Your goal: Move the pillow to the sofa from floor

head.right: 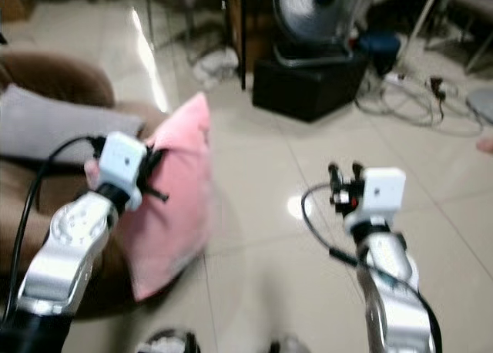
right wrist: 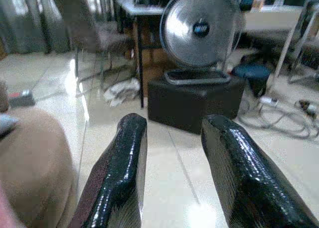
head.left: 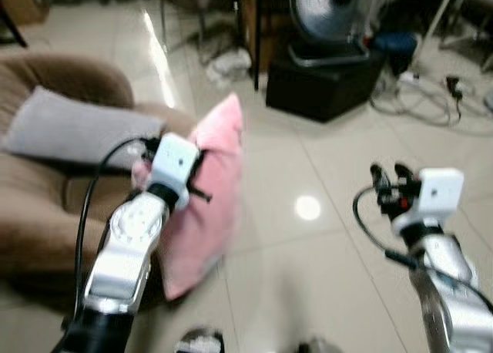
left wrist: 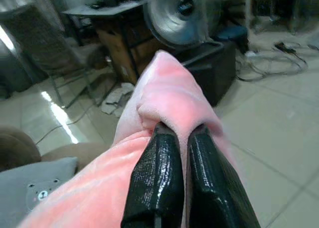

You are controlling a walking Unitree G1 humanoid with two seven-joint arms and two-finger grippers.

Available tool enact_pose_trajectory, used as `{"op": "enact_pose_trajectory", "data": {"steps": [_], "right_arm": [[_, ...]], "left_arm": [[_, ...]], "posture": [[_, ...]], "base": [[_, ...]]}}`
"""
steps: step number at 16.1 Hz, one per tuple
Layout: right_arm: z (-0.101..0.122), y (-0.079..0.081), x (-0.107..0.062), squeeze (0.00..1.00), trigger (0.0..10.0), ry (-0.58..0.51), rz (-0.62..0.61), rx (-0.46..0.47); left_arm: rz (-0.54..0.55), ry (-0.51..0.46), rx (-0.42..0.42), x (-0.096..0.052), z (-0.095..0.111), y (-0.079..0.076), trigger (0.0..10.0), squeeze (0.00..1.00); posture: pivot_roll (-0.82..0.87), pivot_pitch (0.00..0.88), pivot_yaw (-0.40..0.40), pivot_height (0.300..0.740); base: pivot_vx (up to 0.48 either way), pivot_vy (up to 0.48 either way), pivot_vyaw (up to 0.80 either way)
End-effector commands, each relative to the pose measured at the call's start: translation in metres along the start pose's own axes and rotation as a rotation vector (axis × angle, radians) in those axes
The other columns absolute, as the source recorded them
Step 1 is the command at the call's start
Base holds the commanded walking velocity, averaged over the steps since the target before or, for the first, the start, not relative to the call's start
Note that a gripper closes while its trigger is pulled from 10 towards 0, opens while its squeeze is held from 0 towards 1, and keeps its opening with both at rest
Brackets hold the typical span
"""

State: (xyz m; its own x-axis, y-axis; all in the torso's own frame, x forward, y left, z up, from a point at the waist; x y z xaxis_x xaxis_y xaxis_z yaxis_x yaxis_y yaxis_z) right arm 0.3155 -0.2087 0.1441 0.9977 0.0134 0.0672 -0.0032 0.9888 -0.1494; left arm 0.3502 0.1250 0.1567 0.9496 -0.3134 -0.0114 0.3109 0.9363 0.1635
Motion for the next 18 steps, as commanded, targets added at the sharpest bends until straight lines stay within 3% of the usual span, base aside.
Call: {"op": "enact_pose_trajectory", "data": {"steps": [1, 3, 4, 8, 15, 18], "right_arm": [[0.005, -0.003, 0.002, 0.00, 10.0, -0.016, -0.008, -0.010], [0.009, 0.016, 0.004, 0.00, 10.0, -0.029, 0.058, 0.000], [0.012, 0.031, 0.003, 0.00, 10.0, -0.040, 0.118, -0.059], [0.012, 0.046, 0.003, 0.00, 10.0, -0.049, 0.160, -0.041], [0.008, 0.036, -0.005, 0.00, 10.0, -0.039, 0.131, -0.053], [0.006, 0.034, -0.008, 0.00, 10.0, -0.034, 0.118, -0.032]], "left_arm": [[0.013, -0.038, 0.002, 0.008, 0.007, -0.001, 10.0, 0.00], [0.010, -0.037, 0.029, 0.018, 0.004, -0.004, 10.0, 0.00], [0.021, -0.030, 0.025, 0.023, 0.004, -0.004, 10.0, 0.00], [0.062, -0.026, 0.027, 0.038, 0.006, 0.001, 10.0, 0.00], [0.011, -0.037, 0.006, 0.055, 0.008, -0.011, 10.0, 0.00], [-0.012, -0.047, 0.006, 0.065, 0.011, -0.018, 10.0, 0.00]], "posture": [[0.00, 0.023, -0.002, 0.740], [-0.02, 0.021, -0.007, 0.740], [-0.02, 0.021, -0.010, 0.740], [-0.01, 0.028, -0.026, 0.740], [-0.01, 0.026, -0.007, 0.740], [-0.02, 0.020, 0.007, 0.740]], "base": [[0.000, 0.000, 0.00], [0.000, 0.000, 0.00], [0.000, 0.000, 0.00], [0.226, 0.000, 0.80], [0.347, 0.000, 0.80], [0.345, 0.000, 0.00]]}}
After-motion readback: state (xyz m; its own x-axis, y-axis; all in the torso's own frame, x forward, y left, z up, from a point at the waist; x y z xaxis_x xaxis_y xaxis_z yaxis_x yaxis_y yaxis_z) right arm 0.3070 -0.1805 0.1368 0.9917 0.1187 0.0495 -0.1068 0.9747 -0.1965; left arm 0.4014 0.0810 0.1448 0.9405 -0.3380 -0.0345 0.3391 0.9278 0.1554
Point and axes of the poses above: a point about 5 cm out from each wrist's last joint towards the gripper, its own x axis pointing out of the wrist towards the gripper, its own z axis along the axis of the wrist's last joint, y = z × x, the point moved 6 cm from there along x, pointing out of the wrist towards the gripper, and after that the axes turned 6 degrees about -x, right-handed, at the moved point
